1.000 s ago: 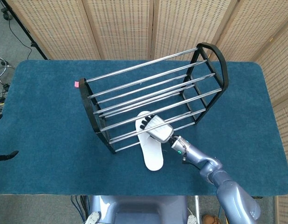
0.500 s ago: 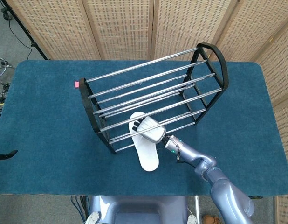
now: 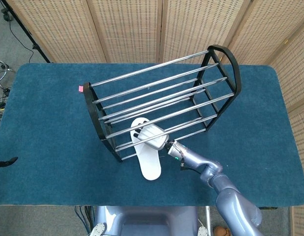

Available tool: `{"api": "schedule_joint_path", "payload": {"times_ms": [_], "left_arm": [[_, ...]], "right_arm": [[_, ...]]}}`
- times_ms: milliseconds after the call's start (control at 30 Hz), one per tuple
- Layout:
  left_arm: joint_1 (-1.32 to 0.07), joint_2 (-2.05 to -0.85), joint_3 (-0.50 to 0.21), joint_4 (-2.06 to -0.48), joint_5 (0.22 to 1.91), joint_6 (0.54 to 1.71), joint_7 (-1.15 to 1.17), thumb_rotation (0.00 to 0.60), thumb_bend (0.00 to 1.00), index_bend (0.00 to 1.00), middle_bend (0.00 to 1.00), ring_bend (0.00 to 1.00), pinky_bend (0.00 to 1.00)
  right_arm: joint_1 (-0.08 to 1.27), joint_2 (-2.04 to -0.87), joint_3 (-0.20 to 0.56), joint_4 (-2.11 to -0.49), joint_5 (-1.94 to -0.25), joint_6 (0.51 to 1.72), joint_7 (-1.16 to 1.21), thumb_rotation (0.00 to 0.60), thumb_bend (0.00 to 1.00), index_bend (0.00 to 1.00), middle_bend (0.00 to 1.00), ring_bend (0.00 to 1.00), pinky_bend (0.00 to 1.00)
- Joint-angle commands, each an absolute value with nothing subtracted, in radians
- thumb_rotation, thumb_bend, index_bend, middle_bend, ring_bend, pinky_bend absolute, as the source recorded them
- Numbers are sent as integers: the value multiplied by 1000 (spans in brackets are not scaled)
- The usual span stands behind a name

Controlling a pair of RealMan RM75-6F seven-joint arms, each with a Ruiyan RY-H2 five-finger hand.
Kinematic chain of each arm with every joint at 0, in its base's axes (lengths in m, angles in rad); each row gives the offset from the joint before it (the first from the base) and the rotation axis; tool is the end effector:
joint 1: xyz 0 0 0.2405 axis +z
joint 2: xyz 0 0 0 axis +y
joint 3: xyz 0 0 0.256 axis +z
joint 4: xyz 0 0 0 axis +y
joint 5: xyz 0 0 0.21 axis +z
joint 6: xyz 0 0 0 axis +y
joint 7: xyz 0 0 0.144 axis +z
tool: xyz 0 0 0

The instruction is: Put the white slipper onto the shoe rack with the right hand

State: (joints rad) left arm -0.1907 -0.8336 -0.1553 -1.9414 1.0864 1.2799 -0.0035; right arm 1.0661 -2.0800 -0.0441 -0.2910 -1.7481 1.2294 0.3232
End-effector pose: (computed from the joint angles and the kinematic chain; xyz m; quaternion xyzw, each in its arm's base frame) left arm -0.2885 0.2191 0.2173 -0.5056 -0.4979 -0.3541 0.6092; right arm -0.0723 -0.3980 -0.0913 0.8330 -0.0425 0.4685 0.2912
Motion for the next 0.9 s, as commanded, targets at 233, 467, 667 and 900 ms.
{"api": "schedule_joint_path", "payload": {"times_ms": [233,467,667,900], "left_arm": [[-198,-836,-158,-1940,1072,1272,6,600,0,0,0,0,0],[-200,-839,-159,-1942,1065,1274,15,600,0,0,0,0,0],[-201,-841,-159,-1942,1062,1275,18,600,0,0,0,0,0],[-203,-842,-159,-1942,1057,1273,21,600,0,0,0,0,0]], "right_arm": [[1078,-2091,-45,-265,-1738,1211,336,600,505,623,539,470,613],[1091,-2094,-37,-243,-1719,1175,349,600,505,621,538,470,613],[1097,-2096,-32,-235,-1707,1159,352,600,505,621,538,470,613],[1113,-2099,-24,-225,-1693,1134,344,600,505,619,537,470,613]]}}
